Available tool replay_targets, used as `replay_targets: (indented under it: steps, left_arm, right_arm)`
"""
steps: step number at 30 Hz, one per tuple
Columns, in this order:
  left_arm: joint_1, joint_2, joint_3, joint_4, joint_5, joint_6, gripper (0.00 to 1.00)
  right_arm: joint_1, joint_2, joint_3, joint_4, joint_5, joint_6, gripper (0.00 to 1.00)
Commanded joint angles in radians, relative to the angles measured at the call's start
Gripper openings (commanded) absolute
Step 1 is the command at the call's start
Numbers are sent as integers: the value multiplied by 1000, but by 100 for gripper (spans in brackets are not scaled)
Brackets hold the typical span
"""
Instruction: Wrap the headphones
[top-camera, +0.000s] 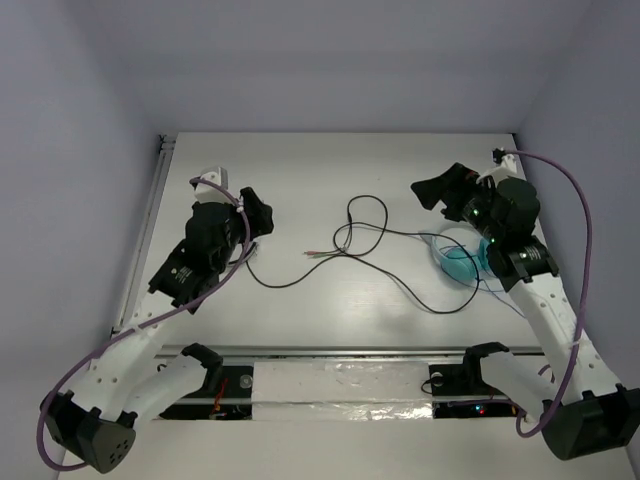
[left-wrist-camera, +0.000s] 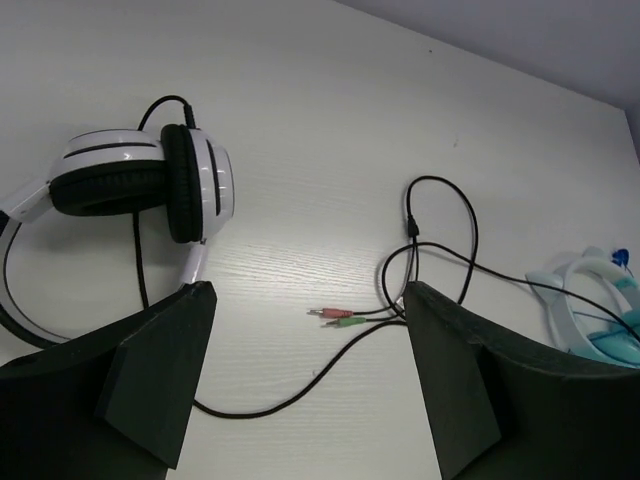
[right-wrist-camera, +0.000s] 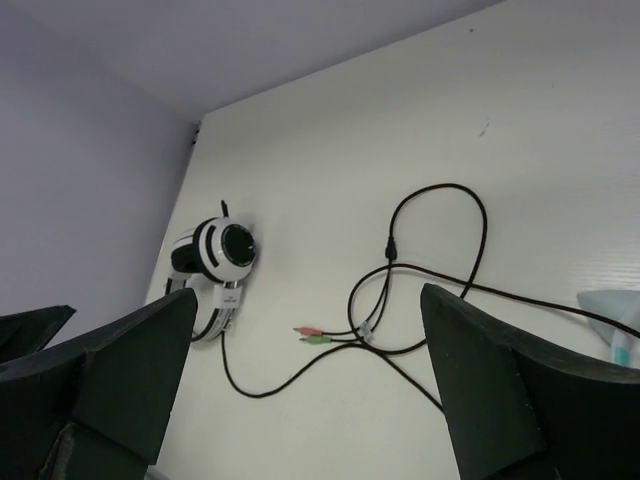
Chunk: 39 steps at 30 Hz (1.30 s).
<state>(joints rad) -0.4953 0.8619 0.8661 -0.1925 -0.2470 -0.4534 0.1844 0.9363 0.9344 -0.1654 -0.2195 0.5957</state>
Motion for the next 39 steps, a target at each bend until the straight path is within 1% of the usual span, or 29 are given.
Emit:
replay_targets:
  steps: [1, 3, 4, 6, 7, 8, 11, 12, 13, 15, 16, 18, 19, 20, 21, 22, 23, 24, 25, 27, 28, 29, 30, 31, 32, 35, 39]
  left_arm:
    - [3, 8, 30, -4, -101, -60, 74]
    - [3, 25, 8, 13, -97, -99, 74]
    - [3, 49, 1, 25, -84, -108, 72]
    - [3, 103, -9, 48, -66, -145, 69]
    - [3, 117, -6, 51, -63, -152, 68]
    - [3, 132, 4, 51, -64, -162, 65]
    - [26, 149, -1, 54, -93, -194, 57]
    - [41, 134, -9, 59, -97, -202, 49]
    - [53, 124, -18, 64, -100, -208, 43]
    - [96, 109, -55, 71, -68, -223, 34]
    - [159, 101, -68, 74, -45, -222, 26]
    - [243, 107, -102, 70, 41, -215, 16]
    - [283, 123, -114, 70, 60, -214, 10]
    - [338, 129, -124, 65, 69, -211, 10]
    - [339, 134, -127, 58, 40, -205, 10]
    - [339, 135, -125, 48, 10, -202, 15]
    - [339, 132, -119, 25, -47, -202, 20]
    - [339, 128, -119, 15, -73, -206, 26]
    - [339, 121, -121, 7, -89, -214, 41]
    - [339, 118, -147, -36, -100, -244, 52]
    - [339, 114, -165, -47, -100, -287, 61]
    - [339, 111, -186, -51, -101, -312, 65]
    - [339, 105, -237, -51, -107, -339, 67]
    - [339, 103, -258, -48, -109, -361, 67]
    - [339, 101, -277, -51, -116, -414, 67]
    - [339, 101, -335, -42, -149, -500, 65]
    - [330, 132, -369, 19, -199, -508, 66]
  right_arm:
    - [30, 15, 21, 66, -84, 12, 100]
    - [58, 21, 0, 133, -145, -2, 100]
    - [81, 19, -8, 151, -120, -2, 100]
    - [185, 25, 12, 146, -14, -39, 100]
    - [231, 39, 35, 115, 128, -59, 100]
    - [310, 74, 53, 80, 188, -71, 100]
    - [415, 122, 99, 38, 354, -86, 100]
    - [487, 127, 101, 27, 405, -92, 100]
    - [518, 127, 106, 9, 536, -97, 100]
    - [573, 128, 107, -63, 670, -105, 100]
    - [573, 127, 106, -86, 784, -109, 100]
    - [573, 119, 80, -111, 838, -131, 100]
    - [573, 116, 70, -114, 862, -122, 100]
    - [573, 107, 45, -85, 835, -122, 100]
    - [573, 92, 21, -50, 789, -152, 100]
    - [573, 52, -3, -11, 716, -163, 100]
    - [573, 32, -23, 35, 689, -168, 100]
    - [573, 15, -46, 46, 672, -172, 100]
    - [573, -13, -52, 52, 651, -171, 100]
    - [573, -28, -62, 67, 622, -169, 100]
    - [573, -31, -68, 75, 570, -177, 70]
    - [573, -34, -72, 84, 560, -178, 30]
    - [573, -34, -75, 92, 554, -169, 9]
    - [573, -33, -72, 90, 533, -168, 0]
    - [573, -33, -71, 87, 520, -168, 0]
    - [573, -44, -80, 98, 493, -165, 0]
    - [573, -54, -86, 113, 453, -162, 1]
